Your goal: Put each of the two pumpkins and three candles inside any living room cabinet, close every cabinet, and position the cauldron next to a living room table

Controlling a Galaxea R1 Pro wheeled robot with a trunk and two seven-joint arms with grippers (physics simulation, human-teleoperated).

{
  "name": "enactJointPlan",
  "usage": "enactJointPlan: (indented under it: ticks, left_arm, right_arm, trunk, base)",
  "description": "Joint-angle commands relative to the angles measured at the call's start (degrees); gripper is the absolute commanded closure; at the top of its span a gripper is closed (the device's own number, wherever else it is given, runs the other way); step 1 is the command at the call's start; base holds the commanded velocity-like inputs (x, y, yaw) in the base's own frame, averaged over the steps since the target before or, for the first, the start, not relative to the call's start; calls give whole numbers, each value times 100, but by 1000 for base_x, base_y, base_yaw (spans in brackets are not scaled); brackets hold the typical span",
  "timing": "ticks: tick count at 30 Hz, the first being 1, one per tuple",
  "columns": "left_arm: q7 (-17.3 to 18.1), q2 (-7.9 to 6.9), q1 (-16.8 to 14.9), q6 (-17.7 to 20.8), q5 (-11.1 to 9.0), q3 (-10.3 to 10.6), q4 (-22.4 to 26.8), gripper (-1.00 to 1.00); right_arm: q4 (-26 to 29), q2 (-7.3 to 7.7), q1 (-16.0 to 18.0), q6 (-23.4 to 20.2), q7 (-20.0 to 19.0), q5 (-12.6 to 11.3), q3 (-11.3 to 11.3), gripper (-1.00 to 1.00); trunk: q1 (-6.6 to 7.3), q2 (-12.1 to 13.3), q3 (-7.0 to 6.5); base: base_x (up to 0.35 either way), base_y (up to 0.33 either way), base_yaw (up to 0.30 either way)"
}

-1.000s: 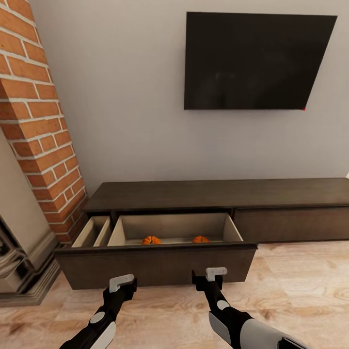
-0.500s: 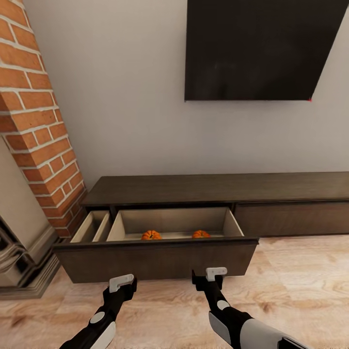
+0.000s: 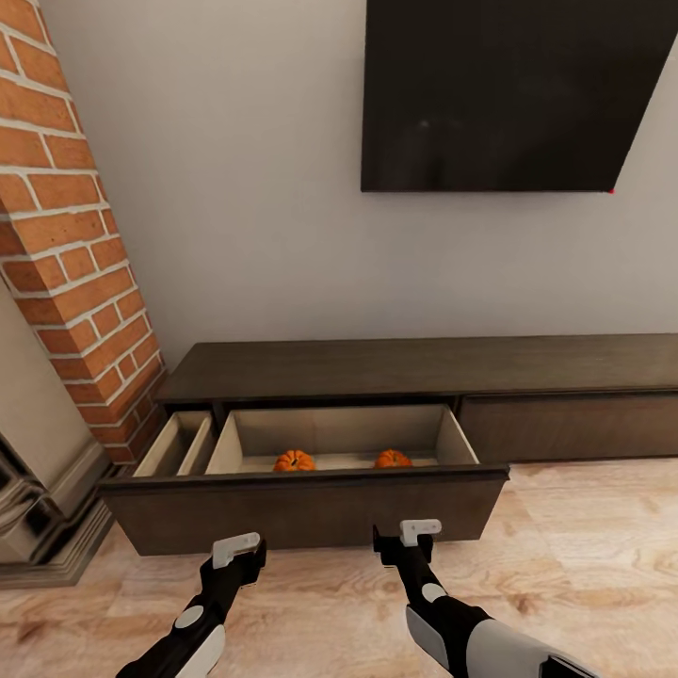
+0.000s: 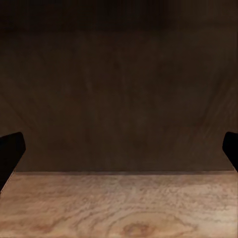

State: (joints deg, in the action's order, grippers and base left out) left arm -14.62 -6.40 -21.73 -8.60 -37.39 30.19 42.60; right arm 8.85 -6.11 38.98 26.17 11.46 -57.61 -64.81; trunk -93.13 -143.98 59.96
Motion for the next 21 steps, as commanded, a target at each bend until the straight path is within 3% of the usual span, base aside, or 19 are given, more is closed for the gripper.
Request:
enactJointPlan:
  ticks: [1, 11, 21]
  left_arm:
    - [-43, -9, -7, -37, -59, 48, 3, -100]
    - [-41, -18, -7, -44, -65, 48, 3, -100]
    - [-42, -17, -7, -45, -67, 50, 3, -100]
  right_arm:
    - [2, -2, 4, 11, 40, -22, -49, -100]
    - [2, 0, 4, 11, 40, -22, -49, -100]
    - [2, 2, 4, 11, 40, -22, -49, -100]
  trunk:
    - [-2, -2, 5]
    - [-2, -2, 5]
    - [-2, -2, 5]
  base:
    - [264, 79, 0]
    - [135, 63, 0]
    - [14, 9, 0]
